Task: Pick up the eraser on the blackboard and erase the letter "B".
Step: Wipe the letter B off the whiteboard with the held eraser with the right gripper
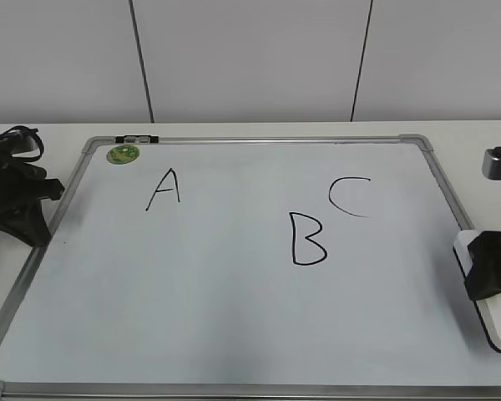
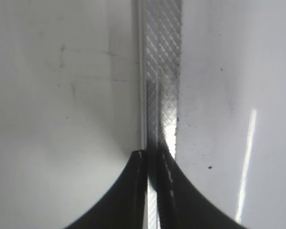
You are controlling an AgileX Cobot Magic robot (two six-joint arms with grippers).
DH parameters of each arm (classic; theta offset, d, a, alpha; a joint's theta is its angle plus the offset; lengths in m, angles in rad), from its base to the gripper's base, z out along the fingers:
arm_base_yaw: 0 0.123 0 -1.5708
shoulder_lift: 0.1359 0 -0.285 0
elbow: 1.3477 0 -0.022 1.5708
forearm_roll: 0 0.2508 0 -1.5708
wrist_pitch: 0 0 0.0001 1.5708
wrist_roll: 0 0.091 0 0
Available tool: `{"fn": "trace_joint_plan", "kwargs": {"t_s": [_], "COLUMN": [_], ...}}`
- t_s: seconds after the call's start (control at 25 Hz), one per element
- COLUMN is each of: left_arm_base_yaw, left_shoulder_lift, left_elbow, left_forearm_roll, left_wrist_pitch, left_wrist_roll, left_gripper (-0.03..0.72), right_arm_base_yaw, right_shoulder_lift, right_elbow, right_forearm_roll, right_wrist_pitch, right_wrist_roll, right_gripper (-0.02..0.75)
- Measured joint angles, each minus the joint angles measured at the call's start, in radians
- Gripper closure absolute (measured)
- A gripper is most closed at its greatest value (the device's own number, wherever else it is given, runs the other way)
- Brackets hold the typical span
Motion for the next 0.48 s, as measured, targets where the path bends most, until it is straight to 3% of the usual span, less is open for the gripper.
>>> {"fn": "trace_joint_plan", "kwargs": {"t_s": [0.24, 0.48], "left_arm_base_yaw": [0.0, 0.0], "left_shoulder_lift": [0.0, 0.0], "left_elbow": [0.0, 0.0], "left_forearm_roll": [0.0, 0.0], "left_wrist_pitch": [0.0, 0.0], "left_wrist_roll": [0.0, 0.0], "left_gripper": [0.678, 0.678], "right_arm_base_yaw": [0.027, 0.171], "right_shoulder_lift": [-0.021, 0.007], "right_elbow": [-0.099, -0.279], "right_forearm_roll": [0.101, 0.106], "right_wrist_pitch": [0.115, 0.158], "right_wrist_roll": [-0.107, -0.116], "right_gripper": [0.187, 0.187]}}
